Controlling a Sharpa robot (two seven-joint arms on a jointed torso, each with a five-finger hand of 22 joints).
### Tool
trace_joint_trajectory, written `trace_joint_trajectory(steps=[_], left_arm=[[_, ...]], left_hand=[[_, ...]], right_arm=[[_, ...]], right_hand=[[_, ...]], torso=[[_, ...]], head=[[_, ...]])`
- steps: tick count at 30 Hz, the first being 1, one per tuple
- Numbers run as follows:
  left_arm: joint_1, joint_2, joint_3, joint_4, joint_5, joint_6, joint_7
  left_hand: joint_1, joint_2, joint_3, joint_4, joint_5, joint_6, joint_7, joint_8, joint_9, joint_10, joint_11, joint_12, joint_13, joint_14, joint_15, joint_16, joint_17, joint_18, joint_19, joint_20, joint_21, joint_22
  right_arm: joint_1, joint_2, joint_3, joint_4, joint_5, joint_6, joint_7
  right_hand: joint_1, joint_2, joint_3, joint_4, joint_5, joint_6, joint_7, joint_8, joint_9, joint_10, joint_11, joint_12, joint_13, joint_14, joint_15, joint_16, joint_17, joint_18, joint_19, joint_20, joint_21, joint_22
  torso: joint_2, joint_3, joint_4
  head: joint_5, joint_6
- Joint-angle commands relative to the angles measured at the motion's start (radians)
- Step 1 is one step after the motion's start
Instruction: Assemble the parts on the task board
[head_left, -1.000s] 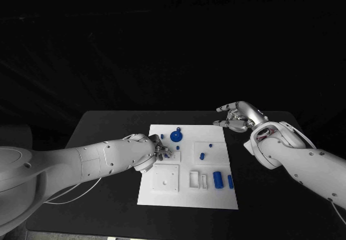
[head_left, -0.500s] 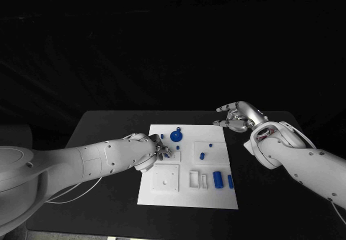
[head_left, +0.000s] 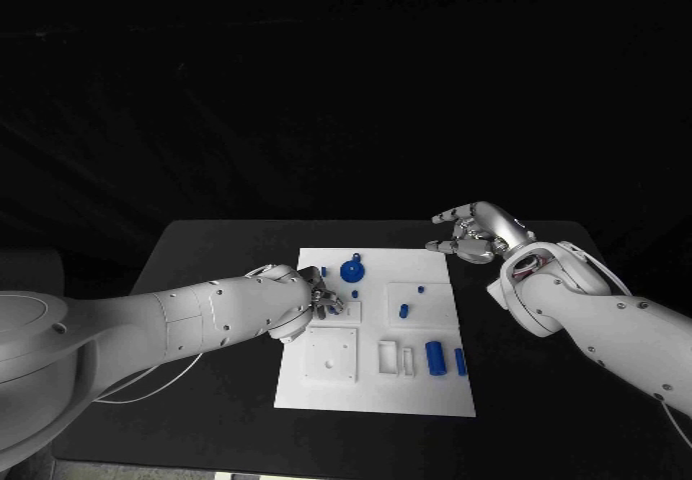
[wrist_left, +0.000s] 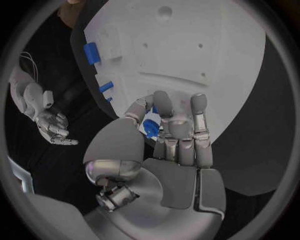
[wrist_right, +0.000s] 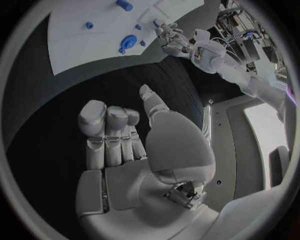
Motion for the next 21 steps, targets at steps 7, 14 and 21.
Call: trace_joint_trajectory(steps=[7,14,21], left_arm=[[-0.002,-0.001,-0.001,-0.005,-0.039,0.048,-0.008],[-0.002,-0.002,-0.001,-0.004,-0.041,0.060,-0.009],[-0.002,-0.001,-0.001,-0.005,-0.041,0.068,-0.009]], left_hand=[[0.030,0.017,-0.002,0.011,-0.013,0.136,-0.097,0.028,0.020,0.030,-0.012,0.002,0.003,0.000,-0.006,-0.003,0.001,-0.013,0.009,-0.002,-0.009,0.010],[0.034,0.018,-0.007,0.018,-0.039,0.138,-0.098,0.029,0.018,0.030,-0.012,0.003,0.007,0.000,-0.006,0.000,0.003,-0.014,0.010,-0.001,-0.013,0.013],[0.043,-0.018,0.107,0.057,-0.189,0.140,-0.097,0.033,0.016,0.030,-0.011,0.001,0.016,0.000,-0.005,0.002,0.004,-0.014,0.013,0.000,-0.019,0.015]], right_arm=[[-0.001,0.000,0.000,0.004,0.000,0.023,0.005],[-0.002,0.000,0.000,0.003,0.000,0.024,0.004],[-0.003,0.000,0.000,0.004,0.000,0.025,0.004]], right_hand=[[-0.008,0.000,0.004,-0.001,0.004,0.002,0.002,-0.002,-0.001,-0.006,0.000,0.002,0.003,-0.002,0.002,-0.001,0.001,0.012,0.013,0.004,-0.005,0.105],[-0.008,0.000,0.004,-0.001,0.004,0.002,0.002,-0.002,-0.001,-0.006,0.000,0.002,0.003,-0.002,0.002,-0.001,0.001,0.012,0.013,0.004,-0.005,0.105],[-0.008,0.000,0.006,-0.003,0.007,0.016,0.001,-0.002,0.000,-0.006,-0.001,0.001,0.003,-0.002,0.002,-0.002,0.001,0.012,0.013,0.004,-0.005,0.105]], torso=[[0.000,0.0001,0.0013],[0.000,0.0002,0.0004],[0.000,0.0006,0.0002]], head=[[-0.001,-0.004],[-0.001,-0.005],[-0.002,-0.006]])
